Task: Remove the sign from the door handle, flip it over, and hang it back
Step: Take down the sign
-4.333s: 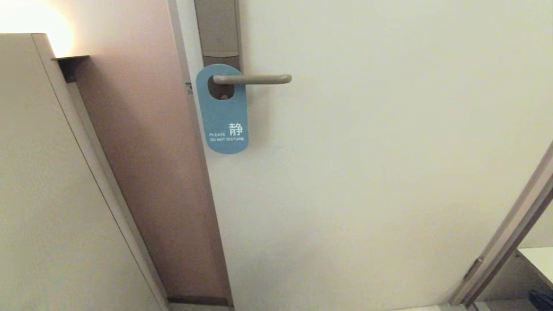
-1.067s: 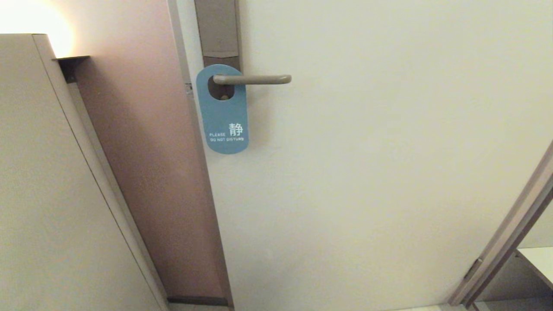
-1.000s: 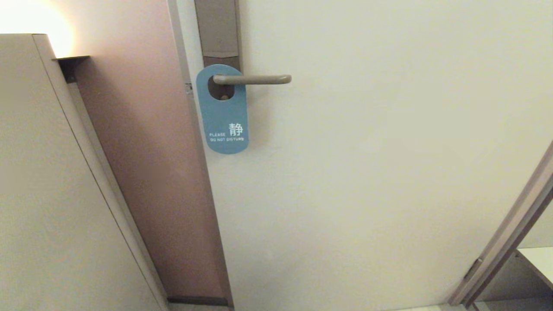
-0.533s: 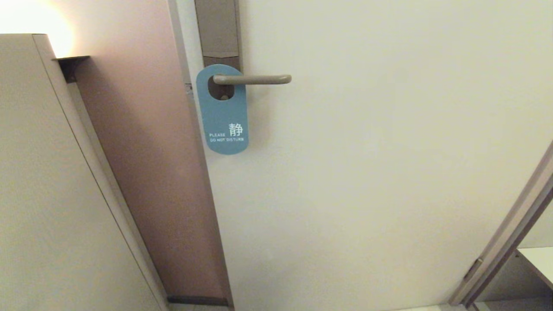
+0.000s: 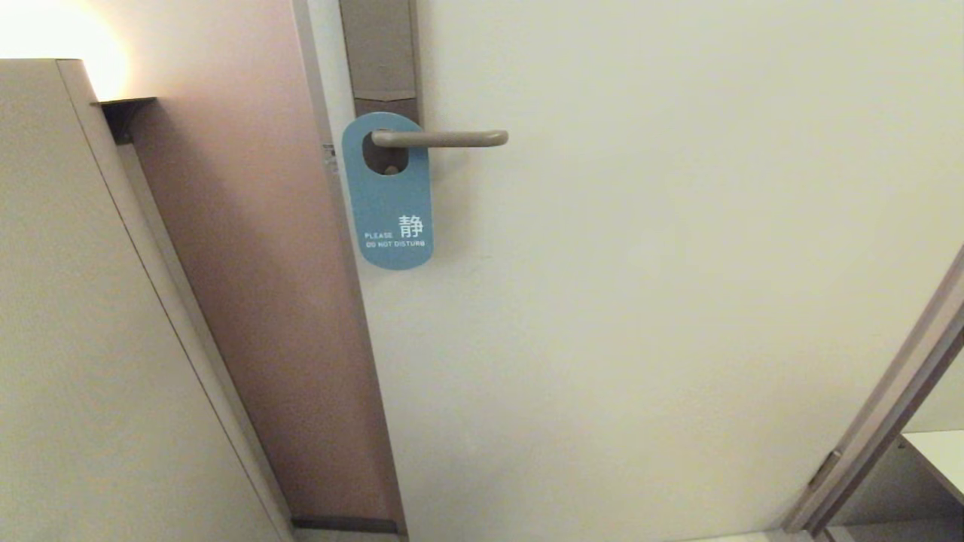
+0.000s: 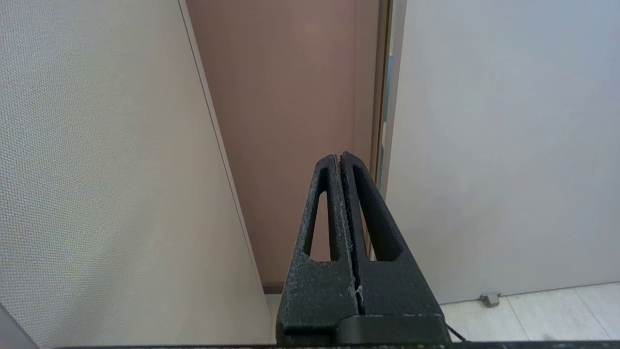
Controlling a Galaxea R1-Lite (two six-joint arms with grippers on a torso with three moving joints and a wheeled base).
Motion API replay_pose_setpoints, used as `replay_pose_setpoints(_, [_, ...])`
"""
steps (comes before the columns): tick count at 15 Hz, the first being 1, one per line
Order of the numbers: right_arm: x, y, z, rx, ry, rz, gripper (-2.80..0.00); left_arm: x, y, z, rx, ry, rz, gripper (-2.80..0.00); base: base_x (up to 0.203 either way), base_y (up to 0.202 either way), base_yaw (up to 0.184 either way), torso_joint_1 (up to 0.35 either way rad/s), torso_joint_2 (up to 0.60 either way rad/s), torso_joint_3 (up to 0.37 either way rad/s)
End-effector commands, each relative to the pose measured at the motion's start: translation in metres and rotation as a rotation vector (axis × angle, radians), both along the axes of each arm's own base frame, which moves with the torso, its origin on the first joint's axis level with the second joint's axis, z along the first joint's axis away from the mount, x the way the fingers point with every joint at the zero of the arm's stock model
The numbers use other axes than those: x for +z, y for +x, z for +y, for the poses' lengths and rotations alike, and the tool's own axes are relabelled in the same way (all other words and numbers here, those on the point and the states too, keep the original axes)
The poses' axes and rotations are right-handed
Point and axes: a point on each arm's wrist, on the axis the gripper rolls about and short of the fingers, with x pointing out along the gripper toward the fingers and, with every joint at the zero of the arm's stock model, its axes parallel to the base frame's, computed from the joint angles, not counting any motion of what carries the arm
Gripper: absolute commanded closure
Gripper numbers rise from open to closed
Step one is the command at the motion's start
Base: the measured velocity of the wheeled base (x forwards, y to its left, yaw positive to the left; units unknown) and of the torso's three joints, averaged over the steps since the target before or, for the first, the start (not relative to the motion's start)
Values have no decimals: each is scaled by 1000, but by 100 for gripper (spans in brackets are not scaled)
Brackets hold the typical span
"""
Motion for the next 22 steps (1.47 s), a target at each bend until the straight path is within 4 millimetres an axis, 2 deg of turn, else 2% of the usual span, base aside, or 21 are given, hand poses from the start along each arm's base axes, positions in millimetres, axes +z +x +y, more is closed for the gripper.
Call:
replay_pose_setpoints(1, [0, 0, 0, 1, -1, -1, 0, 0, 0, 0, 0, 2, 2, 0, 0, 0, 0, 0, 0, 0])
replay_pose_setpoints(16, [0, 0, 0, 1, -1, -1, 0, 4, -1, 0, -23, 68, -14, 0, 0, 0, 0, 0, 0, 0])
replay_pose_setpoints(20, [0, 0, 0, -1, -1, -1, 0, 35, -8, -4, -177, 67, -84, 0, 0, 0, 0, 0, 0, 0])
replay_pose_setpoints(22, [0, 0, 0, 0, 0, -1, 0, 47, -4, -4, -184, 60, -58, 0, 0, 0, 0, 0, 0, 0])
